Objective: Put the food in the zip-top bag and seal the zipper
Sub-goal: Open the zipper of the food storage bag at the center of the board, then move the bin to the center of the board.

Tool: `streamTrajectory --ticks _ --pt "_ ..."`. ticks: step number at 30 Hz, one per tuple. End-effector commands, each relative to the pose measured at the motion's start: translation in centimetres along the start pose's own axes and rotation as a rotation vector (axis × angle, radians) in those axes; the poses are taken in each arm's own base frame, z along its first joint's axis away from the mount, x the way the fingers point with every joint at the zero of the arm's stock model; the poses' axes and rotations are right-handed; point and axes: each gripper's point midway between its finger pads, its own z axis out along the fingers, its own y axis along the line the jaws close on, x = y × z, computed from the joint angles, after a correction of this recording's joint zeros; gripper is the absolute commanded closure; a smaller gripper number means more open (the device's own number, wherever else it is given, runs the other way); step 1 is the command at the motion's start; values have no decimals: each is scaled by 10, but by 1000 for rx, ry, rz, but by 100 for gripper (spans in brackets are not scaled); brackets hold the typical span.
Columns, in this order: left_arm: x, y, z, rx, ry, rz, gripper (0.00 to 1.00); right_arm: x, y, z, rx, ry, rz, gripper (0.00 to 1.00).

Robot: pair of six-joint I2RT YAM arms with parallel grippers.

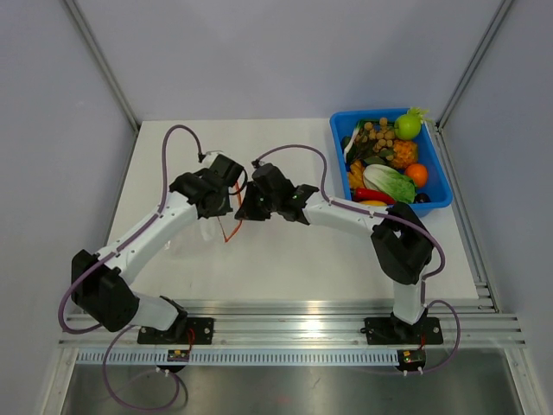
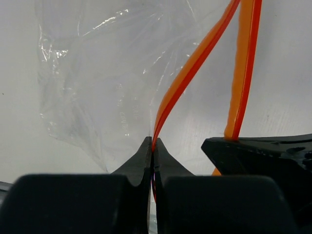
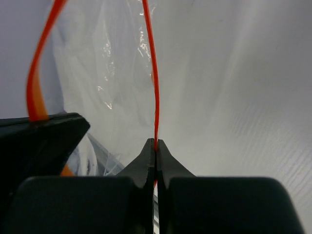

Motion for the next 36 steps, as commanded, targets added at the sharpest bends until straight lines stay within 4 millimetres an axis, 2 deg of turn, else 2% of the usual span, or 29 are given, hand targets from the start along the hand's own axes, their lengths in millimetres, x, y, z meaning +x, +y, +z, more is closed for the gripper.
streamTrajectory --ticks 1,4,5,9,13,14,15,16,17,18,19,21,22,25,27,29,31,32,34,36 --pt "-28 2 -20 21 -96 -33 100 -5 -9 -10 59 -45 -26 100" --pt "-31 -13 -35 182 -91 -49 100 -10 -38 -15 122 -38 0 100" --pt "-35 -14 -43 232 -103 -63 100 -15 -43 -18 126 -44 11 100" --pt "-39 -24 -55 375 -76 -103 100 -25 -60 -33 167 -69 -19 100" --pt "-44 -47 -60 479 -63 -117 100 -33 -52 -49 158 -79 -78 99" --pt "-45 -52 -59 495 -54 -127 100 -36 -51 -54 170 -92 -93 95" --pt "-47 -57 -56 501 -41 -127 100 -37 -56 -61 199 -89 -120 85" --pt "-50 -59 -53 498 -40 -130 100 -43 -49 -74 192 -110 -141 52" --pt "-51 -60 -51 490 -39 -133 100 -52 -56 -83 244 -158 -159 34" --pt "-54 -62 -46 478 -38 -134 100 -54 -64 -94 284 -158 -186 27" --pt "-57 -63 -45 473 -41 -137 100 -63 -61 -111 296 -197 -200 18" --pt "-61 -65 -41 459 -41 -139 100 -75 -78 -135 379 -238 -230 17" --pt "-66 -67 -39 456 -45 -140 100 -81 -77 -153 388 -273 -235 17" --pt "-73 -71 -35 444 -49 -142 100 -103 -101 -196 481 -364 -233 17" --pt "-76 -74 -34 448 -50 -143 100 -119 -128 -223 562 -417 -206 18" --pt "-75 -76 -32 457 -43 -144 100 -129 -151 -239 641 -434 -210 19" --pt "-75 -78 -33 467 -41 -145 100 -141 -179 -250 734 -429 -196 19" --pt "-75 -79 -33 468 -40 -146 100 -139 -192 -252 787 -385 -211 19" --pt "-75 -78 -33 467 -42 -147 100 -143 -220 -248 866 -318 -195 19" --pt "-75 -77 -35 467 -44 -146 100 -134 -243 -242 914 -234 -170 19"
